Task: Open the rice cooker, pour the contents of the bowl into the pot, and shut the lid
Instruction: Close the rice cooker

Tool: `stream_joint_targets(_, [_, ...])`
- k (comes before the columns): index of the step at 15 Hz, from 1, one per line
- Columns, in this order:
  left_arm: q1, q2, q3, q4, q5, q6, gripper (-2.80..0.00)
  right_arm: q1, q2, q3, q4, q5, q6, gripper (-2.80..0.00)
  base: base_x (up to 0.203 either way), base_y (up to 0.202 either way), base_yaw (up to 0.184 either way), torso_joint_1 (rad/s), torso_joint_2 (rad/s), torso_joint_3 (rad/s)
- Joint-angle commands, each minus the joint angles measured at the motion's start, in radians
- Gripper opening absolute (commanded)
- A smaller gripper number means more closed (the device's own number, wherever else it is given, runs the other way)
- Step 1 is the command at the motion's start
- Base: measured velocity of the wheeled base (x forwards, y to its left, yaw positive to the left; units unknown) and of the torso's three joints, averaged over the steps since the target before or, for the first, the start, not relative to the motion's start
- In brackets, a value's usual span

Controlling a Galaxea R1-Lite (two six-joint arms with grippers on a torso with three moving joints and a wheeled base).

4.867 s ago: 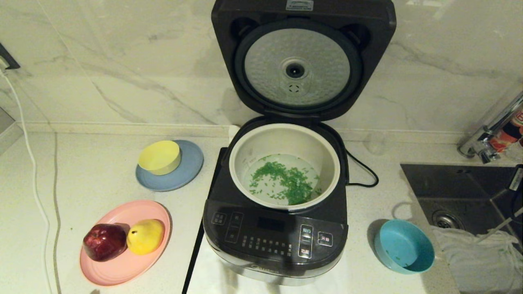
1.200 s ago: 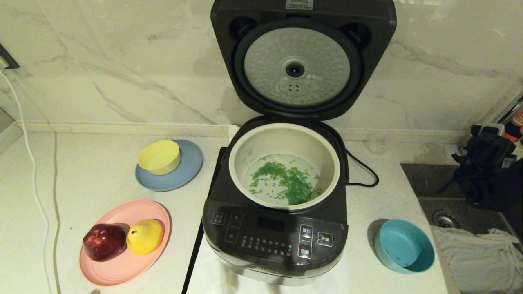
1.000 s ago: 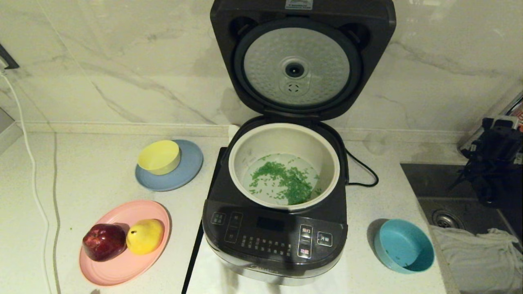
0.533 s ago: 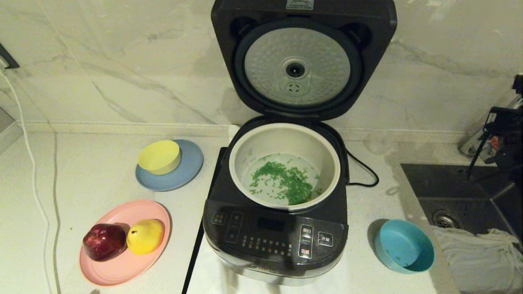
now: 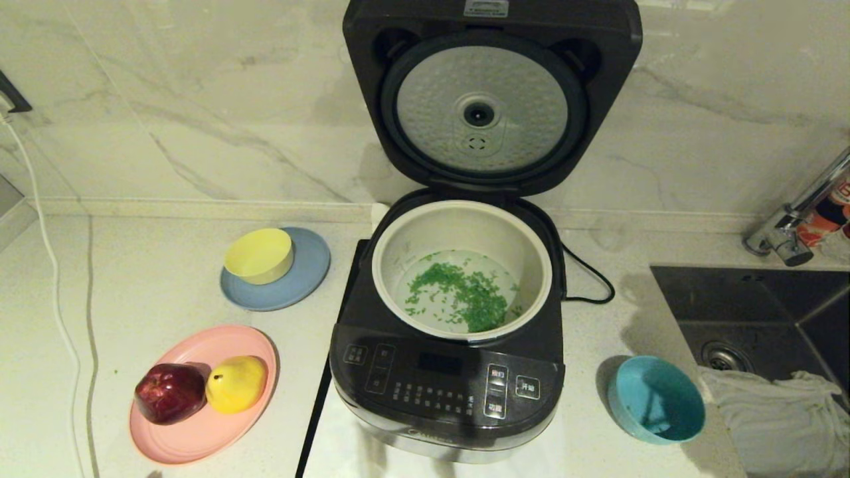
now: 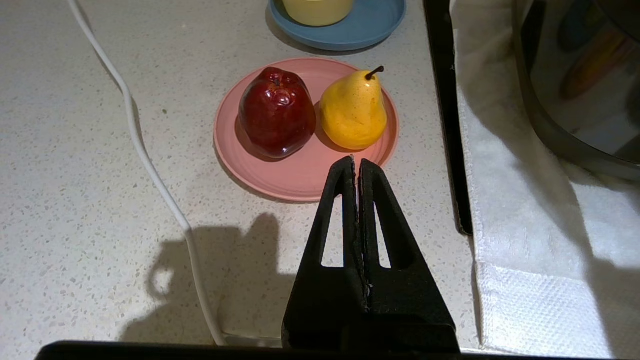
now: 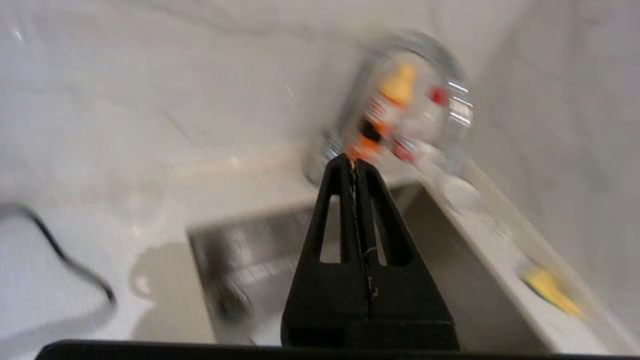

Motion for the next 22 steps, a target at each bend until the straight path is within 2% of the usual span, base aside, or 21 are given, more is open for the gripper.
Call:
stream_joint_targets(1, [0.000, -0.001, 0.000, 0.000, 0.000, 0.000, -2.80, 0.026, -0.274, 0.006, 0.226, -0.051, -0.021, -2.80, 0.000, 0.000, 0.000, 0.000, 0.00, 0.000])
stream_joint_targets(3, [0.000, -0.001, 0.000, 0.000, 0.000, 0.000, -2.80, 0.001, -0.379, -0.017, 0.404, -0.102, -0.041, -2.80, 0.000, 0.000, 0.000, 0.000, 0.00, 0.000])
stream_joint_targets(5, [0.000, -0.001, 0.000, 0.000, 0.000, 0.000, -2.80, -0.081, -0.463, -0.004, 0.489, -0.113, -0.046, -2.80, 0.000, 0.000, 0.000, 0.000, 0.00, 0.000])
stream_joint_targets(9, [0.000, -0.001, 0.000, 0.000, 0.000, 0.000, -2.80, -0.186, -0.604, 0.153, 0.521, -0.116, -0.048, -2.80, 0.000, 0.000, 0.000, 0.000, 0.00, 0.000])
stream_joint_targets(12, [0.000, -0.001, 0.000, 0.000, 0.000, 0.000, -2.80, -0.192, -0.715, 0.297, 0.522, -0.084, -0.049, -2.80, 0.000, 0.000, 0.000, 0.000, 0.00, 0.000])
stream_joint_targets(13, [0.000, -0.001, 0.000, 0.000, 0.000, 0.000, -2.80, -0.184, -0.758, 0.341, 0.519, -0.037, -0.044, -2.80, 0.000, 0.000, 0.000, 0.000, 0.00, 0.000])
stream_joint_targets(14, [0.000, -0.001, 0.000, 0.000, 0.000, 0.000, -2.80, -0.180, -0.795, 0.381, 0.517, 0.060, -0.037, -2.80, 0.000, 0.000, 0.000, 0.000, 0.00, 0.000])
stream_joint_targets(16, [0.000, -0.001, 0.000, 0.000, 0.000, 0.000, -2.80, -0.184, -0.881, 0.462, 0.527, 0.312, -0.014, -2.80, 0.000, 0.000, 0.000, 0.000, 0.00, 0.000])
stream_joint_targets(19, [0.000, -0.001, 0.000, 0.000, 0.000, 0.000, -2.80, -0.186, -0.993, 0.552, 0.638, 0.585, 0.025, -2.80, 0.000, 0.000, 0.000, 0.000, 0.00, 0.000])
stream_joint_targets(20, [0.000, -0.001, 0.000, 0.000, 0.000, 0.000, -2.80, -0.186, -0.996, 0.550, 0.697, 0.674, 0.074, -2.80, 0.000, 0.000, 0.000, 0.000, 0.00, 0.000])
stream_joint_targets(21, [0.000, -0.001, 0.000, 0.000, 0.000, 0.000, -2.80, -0.186, -0.995, 0.551, 0.718, 0.713, 0.130, -2.80, 0.000, 0.000, 0.000, 0.000, 0.00, 0.000])
stream_joint_targets(22, [0.000, -0.001, 0.000, 0.000, 0.000, 0.000, -2.80, -0.187, -0.996, 0.583, 0.713, 0.761, 0.149, -2.80, 0.000, 0.000, 0.000, 0.000, 0.00, 0.000])
